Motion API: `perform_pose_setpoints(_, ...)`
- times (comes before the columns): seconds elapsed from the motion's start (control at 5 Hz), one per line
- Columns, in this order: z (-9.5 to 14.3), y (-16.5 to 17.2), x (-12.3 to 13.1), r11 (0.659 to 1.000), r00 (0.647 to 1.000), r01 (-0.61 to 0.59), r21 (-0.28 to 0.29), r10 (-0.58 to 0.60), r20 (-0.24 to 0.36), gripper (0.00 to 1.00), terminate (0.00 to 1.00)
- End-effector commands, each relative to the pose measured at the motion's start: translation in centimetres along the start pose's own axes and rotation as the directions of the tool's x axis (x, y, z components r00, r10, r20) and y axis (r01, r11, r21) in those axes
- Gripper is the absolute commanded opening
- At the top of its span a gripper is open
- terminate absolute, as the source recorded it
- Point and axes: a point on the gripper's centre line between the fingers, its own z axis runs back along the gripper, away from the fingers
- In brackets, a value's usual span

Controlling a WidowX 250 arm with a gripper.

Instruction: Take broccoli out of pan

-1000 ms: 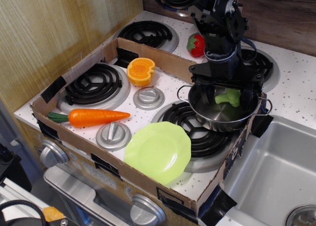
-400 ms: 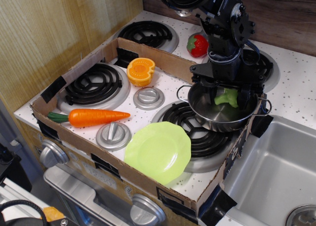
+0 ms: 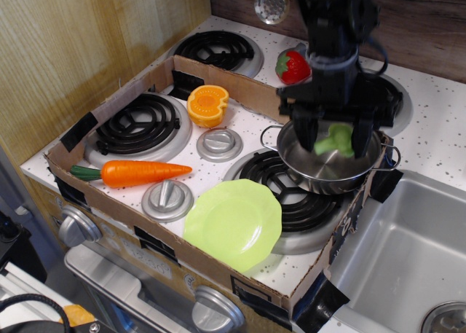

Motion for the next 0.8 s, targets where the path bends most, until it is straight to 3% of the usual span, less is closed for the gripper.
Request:
perform_pose_setpoints(0.0,5.6,4.2,0.9,1.0,0.999,-0.016,-0.01,0.016,-0.052,0.0,0.0)
perform_pose_setpoints(0.4,5.2,10.2,0.2,0.999,0.998,0.049,0.014,-0.048,-0.033,0.0,0.0)
perform_pose_setpoints(0.6,4.1,11.8,-0.7,0.999,0.999,0.031,0.045,-0.031,0.012,0.0,0.0)
